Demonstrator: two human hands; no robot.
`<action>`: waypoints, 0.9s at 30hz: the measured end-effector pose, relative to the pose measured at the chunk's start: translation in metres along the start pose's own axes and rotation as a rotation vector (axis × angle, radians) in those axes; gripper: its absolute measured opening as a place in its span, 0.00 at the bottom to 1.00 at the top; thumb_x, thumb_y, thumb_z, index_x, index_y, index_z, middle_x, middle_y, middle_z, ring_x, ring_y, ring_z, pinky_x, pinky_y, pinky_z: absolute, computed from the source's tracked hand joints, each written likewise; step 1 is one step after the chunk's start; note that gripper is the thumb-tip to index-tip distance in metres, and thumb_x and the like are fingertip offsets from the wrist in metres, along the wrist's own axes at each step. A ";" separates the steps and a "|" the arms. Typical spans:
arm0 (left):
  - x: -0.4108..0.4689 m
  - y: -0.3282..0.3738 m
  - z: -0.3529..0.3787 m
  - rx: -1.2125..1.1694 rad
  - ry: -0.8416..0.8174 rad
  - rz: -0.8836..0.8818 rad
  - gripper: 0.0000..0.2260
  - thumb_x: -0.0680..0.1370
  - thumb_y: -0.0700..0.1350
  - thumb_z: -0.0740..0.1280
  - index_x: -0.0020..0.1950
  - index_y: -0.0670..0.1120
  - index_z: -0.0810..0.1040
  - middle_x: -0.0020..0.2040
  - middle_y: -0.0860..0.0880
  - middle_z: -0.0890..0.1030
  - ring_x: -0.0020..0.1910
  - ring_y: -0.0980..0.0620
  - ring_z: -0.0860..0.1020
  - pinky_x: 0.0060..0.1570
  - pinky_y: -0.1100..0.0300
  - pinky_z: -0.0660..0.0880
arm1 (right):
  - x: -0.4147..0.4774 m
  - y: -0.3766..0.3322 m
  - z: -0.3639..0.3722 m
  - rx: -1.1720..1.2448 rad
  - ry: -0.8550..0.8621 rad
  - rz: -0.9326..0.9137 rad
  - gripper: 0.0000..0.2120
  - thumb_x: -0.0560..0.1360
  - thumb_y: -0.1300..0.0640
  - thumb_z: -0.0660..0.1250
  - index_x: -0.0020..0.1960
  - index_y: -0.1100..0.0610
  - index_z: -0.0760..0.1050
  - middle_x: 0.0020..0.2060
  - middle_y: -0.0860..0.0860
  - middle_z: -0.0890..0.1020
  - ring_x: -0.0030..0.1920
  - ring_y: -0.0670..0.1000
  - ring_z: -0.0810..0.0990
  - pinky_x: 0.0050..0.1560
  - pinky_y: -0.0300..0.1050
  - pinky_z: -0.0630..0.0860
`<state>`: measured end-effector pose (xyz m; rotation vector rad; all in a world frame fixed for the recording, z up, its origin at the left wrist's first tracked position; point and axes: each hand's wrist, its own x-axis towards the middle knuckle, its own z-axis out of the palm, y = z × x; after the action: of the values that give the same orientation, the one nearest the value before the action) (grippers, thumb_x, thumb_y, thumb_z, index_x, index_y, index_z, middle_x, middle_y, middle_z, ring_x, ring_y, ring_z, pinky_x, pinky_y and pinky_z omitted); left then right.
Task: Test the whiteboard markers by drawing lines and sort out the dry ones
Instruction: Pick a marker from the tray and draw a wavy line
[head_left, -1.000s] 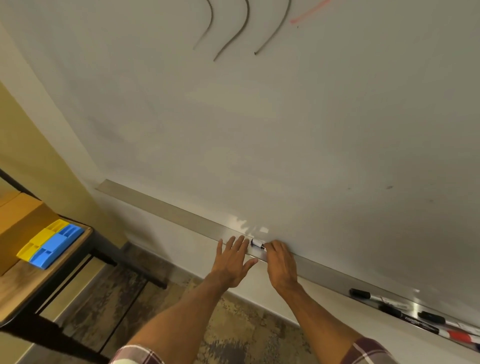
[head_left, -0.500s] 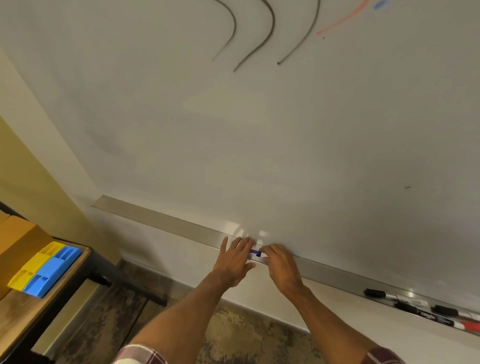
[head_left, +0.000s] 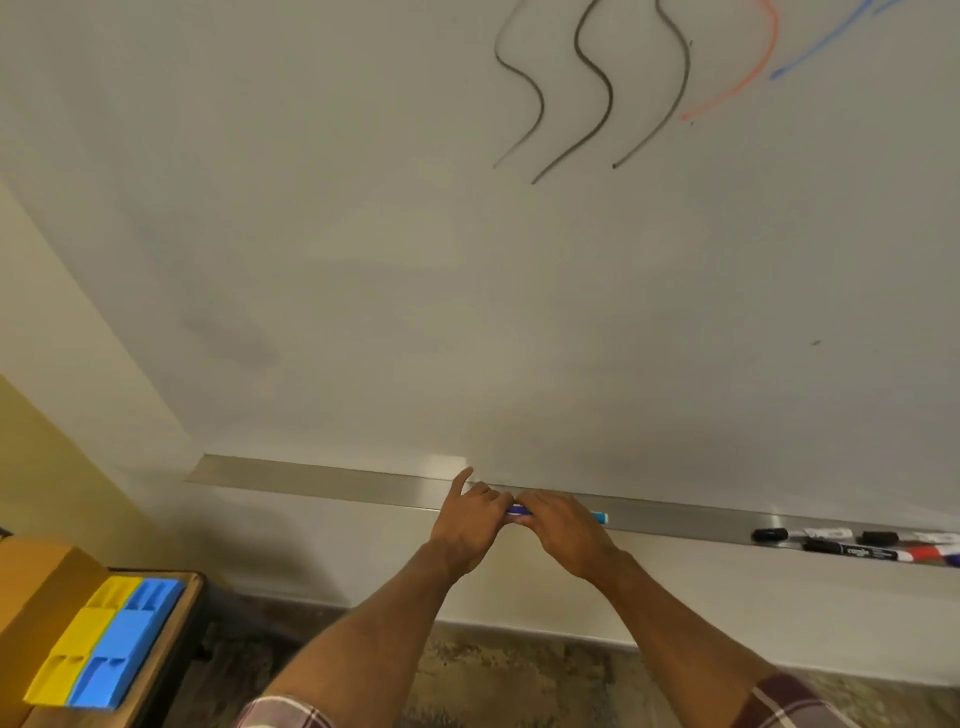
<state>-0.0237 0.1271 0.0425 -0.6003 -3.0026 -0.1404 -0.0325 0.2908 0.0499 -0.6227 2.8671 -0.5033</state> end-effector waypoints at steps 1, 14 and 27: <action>-0.003 -0.006 -0.002 0.023 0.012 0.031 0.12 0.84 0.47 0.58 0.65 0.49 0.75 0.62 0.48 0.80 0.64 0.49 0.73 0.75 0.49 0.46 | -0.001 -0.004 -0.001 0.007 0.006 -0.012 0.17 0.80 0.52 0.60 0.68 0.54 0.68 0.62 0.52 0.76 0.60 0.50 0.76 0.63 0.41 0.68; -0.013 -0.051 -0.028 0.123 0.285 0.247 0.12 0.68 0.47 0.80 0.47 0.50 0.81 0.41 0.51 0.85 0.42 0.51 0.82 0.51 0.51 0.76 | -0.009 -0.050 -0.022 -0.228 0.372 -0.053 0.34 0.77 0.32 0.38 0.60 0.44 0.78 0.31 0.46 0.81 0.27 0.46 0.77 0.28 0.35 0.65; 0.022 -0.090 -0.125 0.130 0.627 0.081 0.25 0.83 0.59 0.50 0.77 0.50 0.63 0.79 0.45 0.56 0.78 0.39 0.54 0.72 0.36 0.55 | 0.023 -0.101 -0.102 0.079 0.655 -0.025 0.10 0.76 0.64 0.58 0.57 0.59 0.67 0.42 0.51 0.73 0.37 0.51 0.71 0.41 0.43 0.64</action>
<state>-0.0713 0.0397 0.1622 -0.5382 -2.3588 -0.1027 -0.0390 0.2242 0.1787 -0.5587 3.4146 -0.9769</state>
